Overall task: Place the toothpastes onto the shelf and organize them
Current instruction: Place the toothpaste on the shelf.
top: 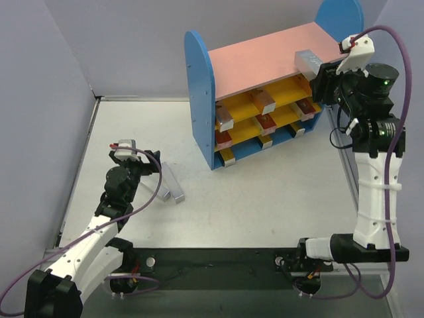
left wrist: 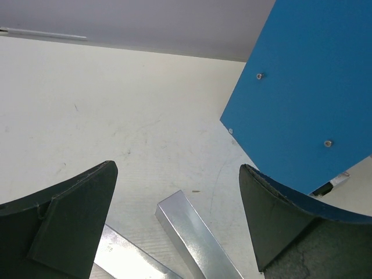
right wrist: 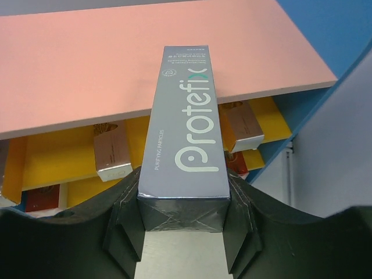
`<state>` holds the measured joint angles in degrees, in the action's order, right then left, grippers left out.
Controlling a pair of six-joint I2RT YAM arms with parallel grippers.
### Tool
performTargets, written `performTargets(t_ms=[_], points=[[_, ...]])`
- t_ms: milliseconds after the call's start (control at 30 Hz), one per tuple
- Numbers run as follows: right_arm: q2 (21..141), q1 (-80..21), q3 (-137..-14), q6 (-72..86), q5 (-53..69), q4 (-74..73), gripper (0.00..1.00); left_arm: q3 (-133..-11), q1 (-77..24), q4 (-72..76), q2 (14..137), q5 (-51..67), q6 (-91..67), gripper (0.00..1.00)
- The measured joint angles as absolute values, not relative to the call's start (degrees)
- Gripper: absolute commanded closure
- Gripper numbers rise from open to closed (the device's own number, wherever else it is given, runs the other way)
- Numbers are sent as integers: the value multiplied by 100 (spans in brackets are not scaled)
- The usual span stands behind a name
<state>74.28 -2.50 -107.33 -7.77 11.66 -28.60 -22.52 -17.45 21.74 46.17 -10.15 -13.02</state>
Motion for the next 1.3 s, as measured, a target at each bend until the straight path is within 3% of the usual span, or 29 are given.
performTargets(t_ms=[433, 1067, 1300], points=[[9756, 1184, -12272, -12, 3092, -2139, 91, -2005, -1855, 2652, 4731, -958, -1079, 3], [10849, 1321, -12761, -58, 3540, -1068, 79, -1940, -1872, 2958, 4919, -873, -980, 3], [11017, 1302, -12798, -174, 3538, -856, 61, -1940, -1872, 3004, 4954, -873, -954, 3]])
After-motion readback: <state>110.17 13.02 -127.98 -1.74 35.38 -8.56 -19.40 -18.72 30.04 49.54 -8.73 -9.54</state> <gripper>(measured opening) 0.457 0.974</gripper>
